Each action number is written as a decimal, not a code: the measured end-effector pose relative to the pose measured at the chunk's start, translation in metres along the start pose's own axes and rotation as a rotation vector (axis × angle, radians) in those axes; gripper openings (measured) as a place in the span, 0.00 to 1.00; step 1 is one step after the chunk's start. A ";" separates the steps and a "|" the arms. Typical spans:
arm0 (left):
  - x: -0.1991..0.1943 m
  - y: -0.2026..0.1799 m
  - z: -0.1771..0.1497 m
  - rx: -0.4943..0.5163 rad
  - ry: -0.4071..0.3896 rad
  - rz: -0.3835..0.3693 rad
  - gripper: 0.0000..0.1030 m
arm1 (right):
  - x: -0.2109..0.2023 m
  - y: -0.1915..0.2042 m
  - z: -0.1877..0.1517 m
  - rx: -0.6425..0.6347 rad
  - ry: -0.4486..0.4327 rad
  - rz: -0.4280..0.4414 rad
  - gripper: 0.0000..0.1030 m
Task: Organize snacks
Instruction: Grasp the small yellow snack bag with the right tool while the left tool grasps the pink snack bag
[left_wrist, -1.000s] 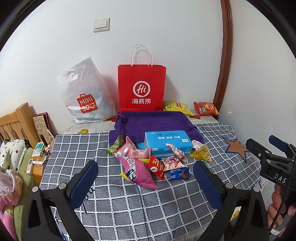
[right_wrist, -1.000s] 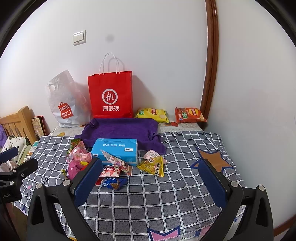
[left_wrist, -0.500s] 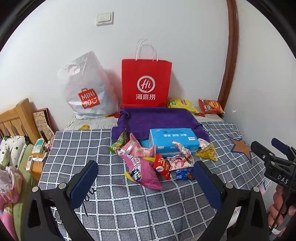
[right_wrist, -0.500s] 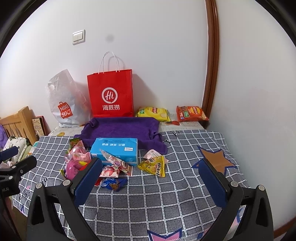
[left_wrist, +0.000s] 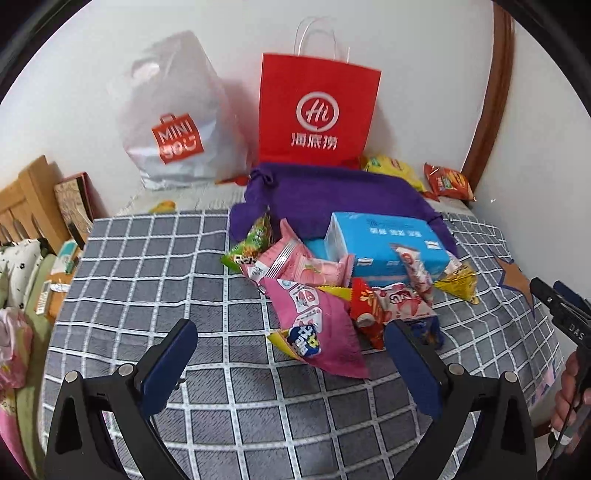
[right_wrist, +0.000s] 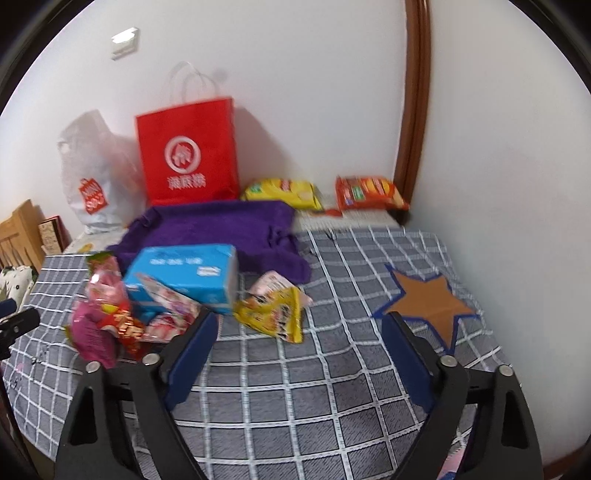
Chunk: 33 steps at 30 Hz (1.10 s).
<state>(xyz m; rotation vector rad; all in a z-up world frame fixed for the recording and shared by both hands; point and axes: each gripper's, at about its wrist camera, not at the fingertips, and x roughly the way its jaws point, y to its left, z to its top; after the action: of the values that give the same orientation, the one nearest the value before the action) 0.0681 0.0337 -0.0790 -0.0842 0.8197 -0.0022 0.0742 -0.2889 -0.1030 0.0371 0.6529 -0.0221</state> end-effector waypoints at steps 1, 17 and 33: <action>0.006 0.002 0.001 -0.004 0.006 -0.008 0.98 | 0.008 -0.001 -0.001 0.005 0.013 0.000 0.84; 0.034 0.013 0.016 -0.011 0.039 -0.026 0.98 | 0.119 0.032 0.000 -0.045 0.134 0.081 0.84; 0.044 0.038 0.009 -0.052 0.071 -0.033 0.98 | 0.128 0.011 -0.002 0.032 0.142 0.183 0.46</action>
<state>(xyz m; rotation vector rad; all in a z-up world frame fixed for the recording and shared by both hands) 0.1033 0.0704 -0.1080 -0.1476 0.8891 -0.0150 0.1751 -0.2787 -0.1822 0.1300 0.7892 0.1474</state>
